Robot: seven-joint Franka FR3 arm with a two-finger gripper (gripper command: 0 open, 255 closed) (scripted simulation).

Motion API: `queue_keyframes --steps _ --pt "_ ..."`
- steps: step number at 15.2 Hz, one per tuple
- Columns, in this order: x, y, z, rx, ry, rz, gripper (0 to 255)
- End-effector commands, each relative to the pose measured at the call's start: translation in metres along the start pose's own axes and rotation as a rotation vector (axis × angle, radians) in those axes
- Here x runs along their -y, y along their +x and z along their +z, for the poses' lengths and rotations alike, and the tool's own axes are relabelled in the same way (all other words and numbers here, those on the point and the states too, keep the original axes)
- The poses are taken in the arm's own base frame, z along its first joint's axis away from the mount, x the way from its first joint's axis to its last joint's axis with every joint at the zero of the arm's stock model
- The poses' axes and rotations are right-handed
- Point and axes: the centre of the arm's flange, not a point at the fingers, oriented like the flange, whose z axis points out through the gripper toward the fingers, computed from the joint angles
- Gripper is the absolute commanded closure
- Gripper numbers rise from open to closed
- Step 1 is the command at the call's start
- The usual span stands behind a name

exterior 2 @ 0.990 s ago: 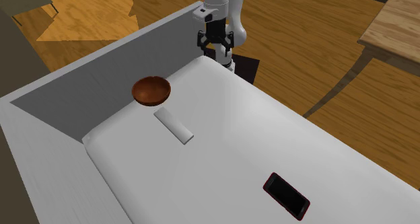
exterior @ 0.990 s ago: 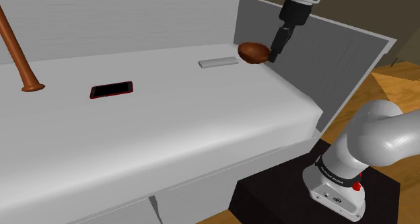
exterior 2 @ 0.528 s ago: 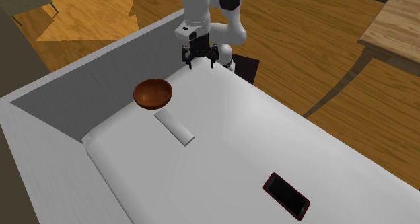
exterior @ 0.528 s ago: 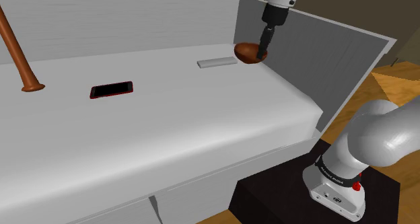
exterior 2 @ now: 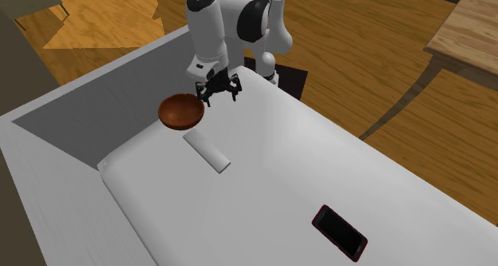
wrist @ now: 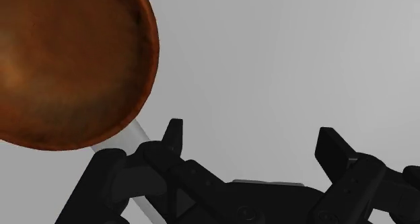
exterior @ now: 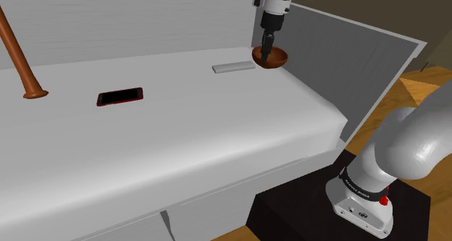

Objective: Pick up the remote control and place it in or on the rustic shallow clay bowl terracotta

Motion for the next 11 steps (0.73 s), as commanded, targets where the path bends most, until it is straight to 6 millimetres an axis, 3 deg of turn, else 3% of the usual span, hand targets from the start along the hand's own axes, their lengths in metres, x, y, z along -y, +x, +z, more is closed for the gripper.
queue_keyframes --steps 1,11 --pt "-0.019 0.02 0.011 0.011 0.002 -0.059 0" --pt "-0.096 0.12 0.066 0.064 0.016 -0.336 0"
